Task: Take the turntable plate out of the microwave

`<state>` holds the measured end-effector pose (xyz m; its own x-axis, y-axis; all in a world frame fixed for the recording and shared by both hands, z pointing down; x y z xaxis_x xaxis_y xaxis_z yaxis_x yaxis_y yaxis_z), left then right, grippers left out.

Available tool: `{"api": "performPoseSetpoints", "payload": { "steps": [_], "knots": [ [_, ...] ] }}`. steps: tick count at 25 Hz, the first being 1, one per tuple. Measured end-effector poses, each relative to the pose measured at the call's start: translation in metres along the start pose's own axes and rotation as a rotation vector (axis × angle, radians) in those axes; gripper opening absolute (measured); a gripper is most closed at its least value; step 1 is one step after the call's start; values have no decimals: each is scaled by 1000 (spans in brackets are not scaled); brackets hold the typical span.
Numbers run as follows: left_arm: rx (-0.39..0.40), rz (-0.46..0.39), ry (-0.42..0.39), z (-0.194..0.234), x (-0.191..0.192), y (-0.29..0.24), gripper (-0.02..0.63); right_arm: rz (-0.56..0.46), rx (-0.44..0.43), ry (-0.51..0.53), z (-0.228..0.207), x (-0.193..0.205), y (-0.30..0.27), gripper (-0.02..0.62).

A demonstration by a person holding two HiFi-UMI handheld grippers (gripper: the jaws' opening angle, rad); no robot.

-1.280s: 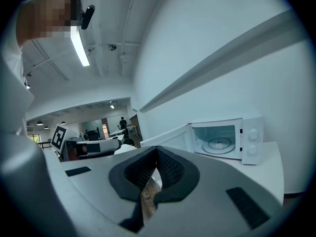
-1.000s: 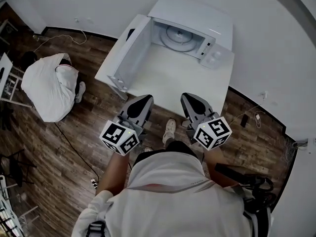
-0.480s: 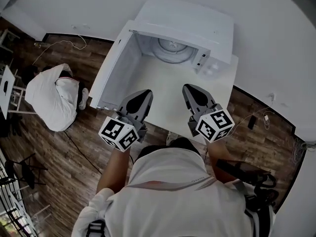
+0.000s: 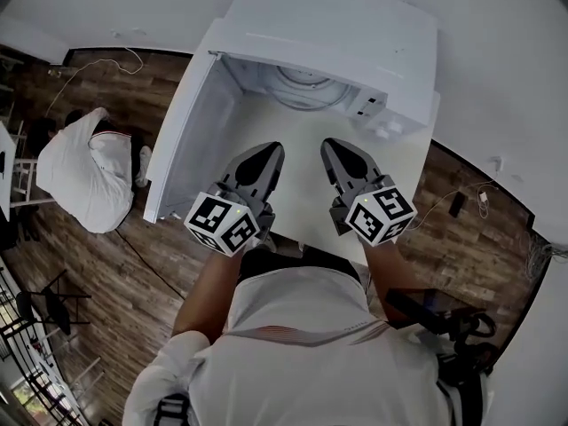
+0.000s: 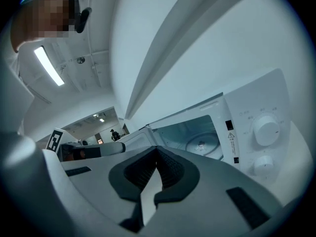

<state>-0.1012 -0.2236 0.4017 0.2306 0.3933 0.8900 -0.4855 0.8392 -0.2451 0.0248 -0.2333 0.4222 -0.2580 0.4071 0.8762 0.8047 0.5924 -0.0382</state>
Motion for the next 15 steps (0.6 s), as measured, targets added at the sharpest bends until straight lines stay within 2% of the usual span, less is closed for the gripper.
{"api": "performPoseSetpoints", "payload": {
  "steps": [3,5,8,11,13,15],
  "knots": [
    [-15,30,32,20,10,-29,11,-19,38,-62,-26,11,-16,2],
    [-24,58,103,33,20,-41,11,-20,49,-126,-36,23,-25,2],
    [-10,119,227,34,39,-38,11,-35,67,-242,-32,39,-20,2],
    [22,157,404,23,53,-19,11,-74,79,-375,-14,51,-2,2],
    [19,184,517,29,65,-22,11,-86,85,-465,-18,64,-3,3],
    [0,214,596,43,80,-37,17,-101,90,-564,-34,78,-12,11]
  ]
}}
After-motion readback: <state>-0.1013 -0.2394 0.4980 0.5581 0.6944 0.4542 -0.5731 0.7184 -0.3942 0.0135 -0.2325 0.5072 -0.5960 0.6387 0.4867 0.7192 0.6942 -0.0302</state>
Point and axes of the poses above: the fingertips, and each gripper's own axes: y backward along the fingers, z to its left, x out of its underside, the point moved 3 cm from there along y, backward along the fingers, and after that the axes turned 14 degrees about -x, right-handed, at the moved point
